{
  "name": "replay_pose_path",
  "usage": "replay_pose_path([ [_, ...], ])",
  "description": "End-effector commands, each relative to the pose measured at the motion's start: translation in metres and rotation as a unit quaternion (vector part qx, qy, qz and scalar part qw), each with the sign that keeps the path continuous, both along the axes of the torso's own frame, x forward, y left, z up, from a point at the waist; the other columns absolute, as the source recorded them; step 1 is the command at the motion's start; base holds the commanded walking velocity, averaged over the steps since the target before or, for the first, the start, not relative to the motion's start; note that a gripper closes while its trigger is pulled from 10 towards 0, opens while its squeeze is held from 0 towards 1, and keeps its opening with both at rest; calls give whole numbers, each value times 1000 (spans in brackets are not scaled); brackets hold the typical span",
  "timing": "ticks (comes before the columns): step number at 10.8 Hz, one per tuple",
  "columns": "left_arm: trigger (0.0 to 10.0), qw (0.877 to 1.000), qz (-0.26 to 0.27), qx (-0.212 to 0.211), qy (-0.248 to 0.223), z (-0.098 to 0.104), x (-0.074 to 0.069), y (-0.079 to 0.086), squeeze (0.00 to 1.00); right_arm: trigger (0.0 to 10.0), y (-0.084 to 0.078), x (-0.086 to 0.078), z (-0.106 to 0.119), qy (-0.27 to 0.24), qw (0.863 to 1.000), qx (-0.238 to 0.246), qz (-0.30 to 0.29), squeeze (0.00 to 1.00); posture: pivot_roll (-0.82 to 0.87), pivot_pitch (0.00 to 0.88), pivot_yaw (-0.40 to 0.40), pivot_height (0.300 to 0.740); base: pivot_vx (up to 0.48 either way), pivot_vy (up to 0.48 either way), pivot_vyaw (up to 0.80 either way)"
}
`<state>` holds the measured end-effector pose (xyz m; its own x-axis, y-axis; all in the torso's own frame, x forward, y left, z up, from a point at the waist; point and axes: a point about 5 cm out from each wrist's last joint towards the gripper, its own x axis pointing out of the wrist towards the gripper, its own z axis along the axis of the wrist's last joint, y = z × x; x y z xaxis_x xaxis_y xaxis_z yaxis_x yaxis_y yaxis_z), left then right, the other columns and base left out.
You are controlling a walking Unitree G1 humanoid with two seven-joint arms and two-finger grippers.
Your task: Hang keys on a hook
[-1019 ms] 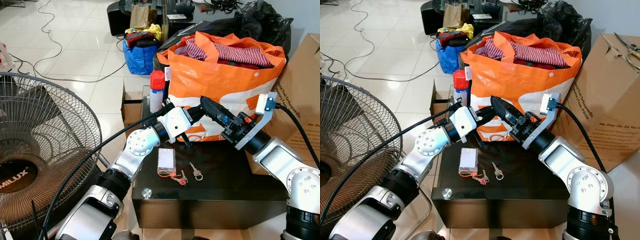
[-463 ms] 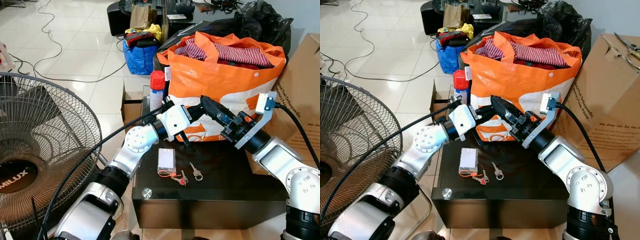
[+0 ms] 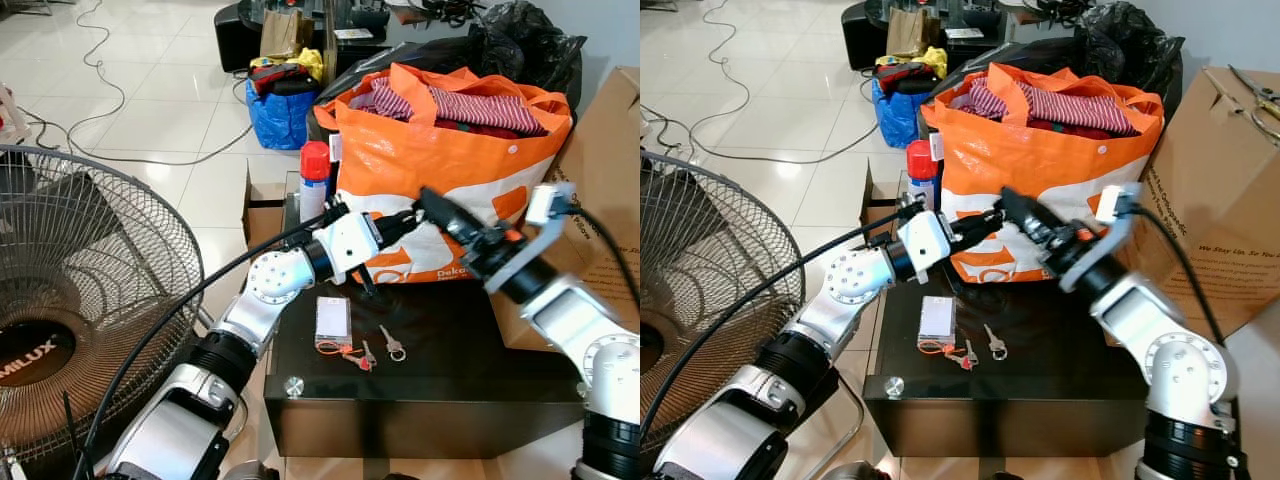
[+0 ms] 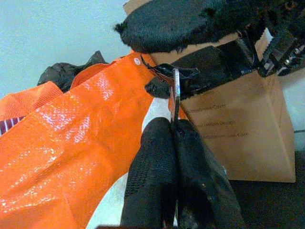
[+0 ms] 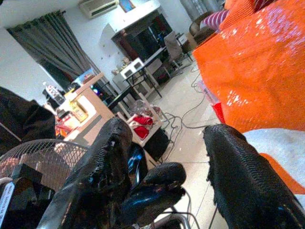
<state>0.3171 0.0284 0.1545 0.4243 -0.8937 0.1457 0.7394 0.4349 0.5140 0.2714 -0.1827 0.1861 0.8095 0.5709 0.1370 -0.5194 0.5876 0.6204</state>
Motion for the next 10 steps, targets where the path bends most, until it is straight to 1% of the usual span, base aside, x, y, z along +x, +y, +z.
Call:
replay_pose_path([
  [1, 0, 1000, 0, -1, 5, 0, 1, 2, 0, 10000, -4, -1, 9, -19, 1000, 1, -8, 1000, -102, 0, 9, 740, 0, 0, 0],
  [3, 0, 1000, 1, 1, 7, -1, 1, 3, 0, 10000, -8, -7, 14, -33, 999, 2, -8, 1000, -102, 0, 12, 740, 0, 0, 0],
  [4, 0, 1000, 2, 1, 8, -2, 0, 4, 0, 10000, -10, -8, 14, -34, 999, -6, -21, 1000, -101, 0, 14, 740, 0, 0, 0],
  [5, 0, 1000, 7, 1, 12, -3, 0, 9, 0, 10000, -23, -4, 12, -27, 994, -46, -101, 1000, -101, 0, 22, 740, 0, 0, 0],
  [6, 0, 1000, 12, 5, 18, -4, -1, 17, 0, 10000, -33, -4, 13, -27, 984, -78, -158, 1000, -105, 0, 33, 740, 0, 0, 0],
  [7, 0, 1000, 19, 8, 23, -4, -2, 25, 0, 10000, -37, -8, 14, -33, 973, -119, -193, 1000, -112, 0, 44, 740, 0, 0, 0],
  [8, 0, 998, 30, 27, 42, -6, -6, 40, 0, 10000, -34, -18, 8, -31, 957, -188, -220, 1000, -124, 0, 63, 740, 0, 0, 0],
  [9, 0, 995, 58, 40, 74, -9, -12, 54, 0, 10000, -29, -27, -1, -15, 942, -220, -254, 1000, -128, 0, 80, 740, 0, 0, 0],
  [10, 0, 992, 80, 42, 87, -11, -13, 61, 0, 10000, -25, -31, -6, -10, 935, -243, -259, 1000, -126, 0, 86, 740, 0, 0, 0],
])
